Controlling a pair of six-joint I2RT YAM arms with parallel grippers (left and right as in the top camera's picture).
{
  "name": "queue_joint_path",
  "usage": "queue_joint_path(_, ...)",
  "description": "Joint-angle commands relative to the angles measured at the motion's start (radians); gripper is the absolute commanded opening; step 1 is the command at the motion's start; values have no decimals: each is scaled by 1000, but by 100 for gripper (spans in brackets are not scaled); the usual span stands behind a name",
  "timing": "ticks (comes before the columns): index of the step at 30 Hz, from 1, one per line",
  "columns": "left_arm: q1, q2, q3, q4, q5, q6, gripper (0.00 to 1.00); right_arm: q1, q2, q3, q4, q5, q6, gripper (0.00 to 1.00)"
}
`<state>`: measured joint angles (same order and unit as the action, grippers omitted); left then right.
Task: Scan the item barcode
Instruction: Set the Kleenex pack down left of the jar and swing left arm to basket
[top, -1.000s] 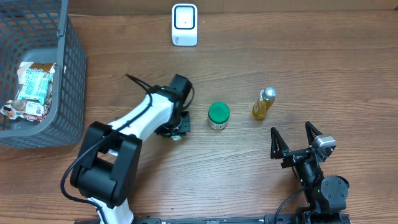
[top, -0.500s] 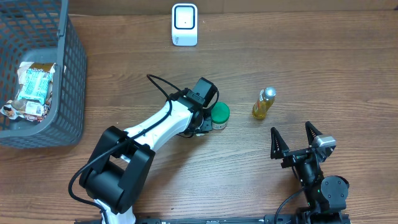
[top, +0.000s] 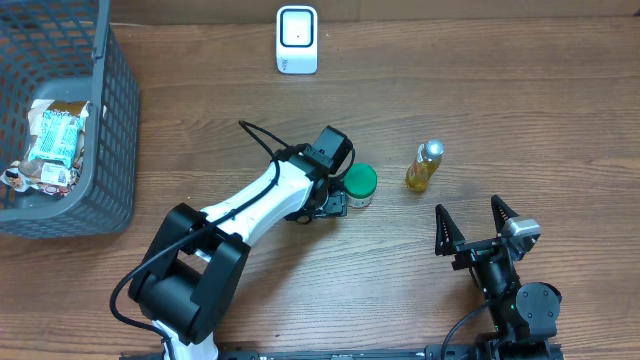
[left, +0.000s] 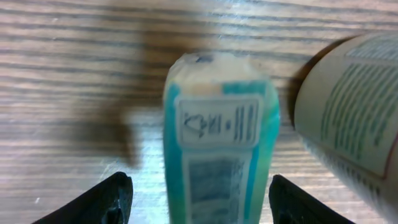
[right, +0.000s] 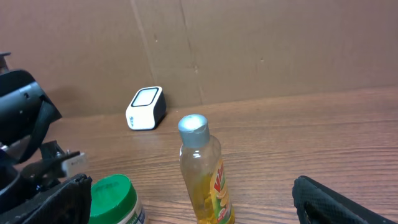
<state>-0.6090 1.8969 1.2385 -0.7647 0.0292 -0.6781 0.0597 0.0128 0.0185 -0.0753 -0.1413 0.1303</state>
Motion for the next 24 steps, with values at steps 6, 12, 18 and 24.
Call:
queue_joint_path(6, 45, -1, 306, -286, -119, 133, 64, 5, -10, -11, 5, 9, 0, 100)
queue_joint_path(12, 78, -1, 576, -463, -145, 211, 47, 5, -10, -11, 5, 9, 0, 100)
queue_joint_path(18, 173, -1, 872, -610, -208, 297, 4, 5, -10, -11, 5, 9, 0, 100)
queue_joint_path(24, 366, -1, 1179, -676, -469, 301, 8, 5, -10, -11, 5, 9, 0, 100)
